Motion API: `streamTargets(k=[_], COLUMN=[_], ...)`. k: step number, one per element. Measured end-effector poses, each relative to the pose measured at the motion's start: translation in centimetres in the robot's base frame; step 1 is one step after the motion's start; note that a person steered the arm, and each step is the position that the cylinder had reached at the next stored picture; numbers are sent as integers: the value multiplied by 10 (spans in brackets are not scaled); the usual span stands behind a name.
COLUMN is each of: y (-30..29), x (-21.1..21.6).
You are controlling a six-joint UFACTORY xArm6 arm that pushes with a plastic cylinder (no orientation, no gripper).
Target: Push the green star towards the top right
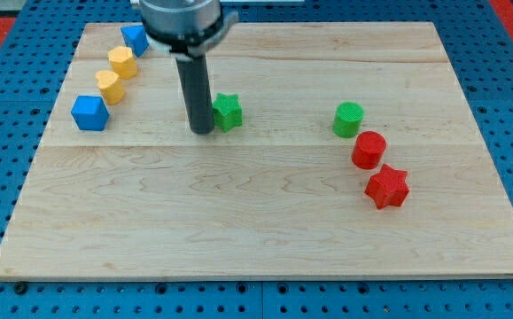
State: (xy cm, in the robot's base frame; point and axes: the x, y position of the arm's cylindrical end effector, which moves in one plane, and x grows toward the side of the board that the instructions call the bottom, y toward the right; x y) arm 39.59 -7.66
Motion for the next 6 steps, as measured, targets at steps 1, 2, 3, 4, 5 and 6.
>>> streamTargets(k=[1,2,3,4,5,6], y=[13,72,45,76,127,139], x=[-35,-35,-31,4,-29,-38])
